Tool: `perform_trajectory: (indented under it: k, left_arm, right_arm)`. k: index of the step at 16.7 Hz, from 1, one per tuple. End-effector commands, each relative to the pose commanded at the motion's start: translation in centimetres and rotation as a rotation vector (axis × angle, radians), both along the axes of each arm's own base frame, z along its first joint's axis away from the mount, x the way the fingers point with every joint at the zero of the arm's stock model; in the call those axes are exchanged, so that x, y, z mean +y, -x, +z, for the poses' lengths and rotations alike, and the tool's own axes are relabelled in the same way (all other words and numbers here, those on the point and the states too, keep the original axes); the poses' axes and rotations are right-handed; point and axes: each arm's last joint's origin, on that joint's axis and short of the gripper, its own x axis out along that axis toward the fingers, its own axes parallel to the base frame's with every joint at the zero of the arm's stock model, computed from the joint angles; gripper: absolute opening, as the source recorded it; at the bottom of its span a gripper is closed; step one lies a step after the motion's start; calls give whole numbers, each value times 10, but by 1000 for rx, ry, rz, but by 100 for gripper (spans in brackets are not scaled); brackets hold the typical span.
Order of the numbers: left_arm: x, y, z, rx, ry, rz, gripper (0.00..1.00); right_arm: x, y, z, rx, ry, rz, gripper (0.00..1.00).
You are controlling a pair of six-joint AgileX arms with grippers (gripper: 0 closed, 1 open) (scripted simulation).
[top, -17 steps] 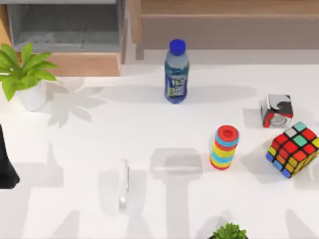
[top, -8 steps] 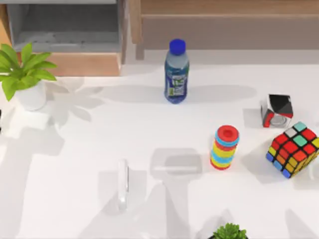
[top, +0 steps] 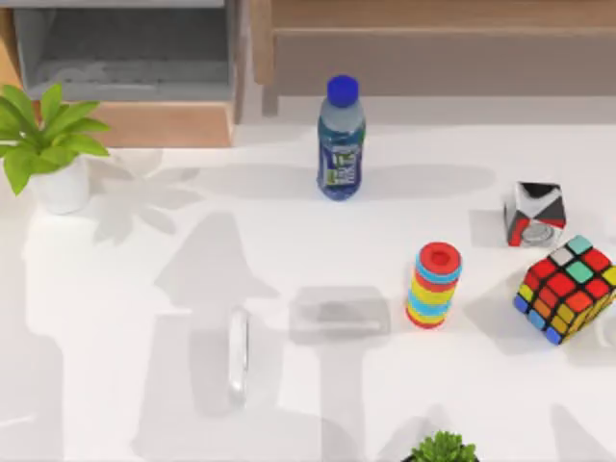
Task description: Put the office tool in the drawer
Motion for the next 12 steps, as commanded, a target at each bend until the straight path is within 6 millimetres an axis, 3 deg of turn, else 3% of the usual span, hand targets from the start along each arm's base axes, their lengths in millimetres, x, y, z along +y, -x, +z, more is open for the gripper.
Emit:
perform_trajectory:
  k: [3,6,12]
  left_arm:
    - [31,-49,-29,-2,-192,5,100]
    - [60,-85,-69,-4,-361,9,100]
    - [98,-116,-140,-5,-578,15,100]
  right_arm:
    - [0,0,0,0,0,0,100]
    - [0,0,0,0,0,0,100]
    - [0,0,0,0,0,0,100]
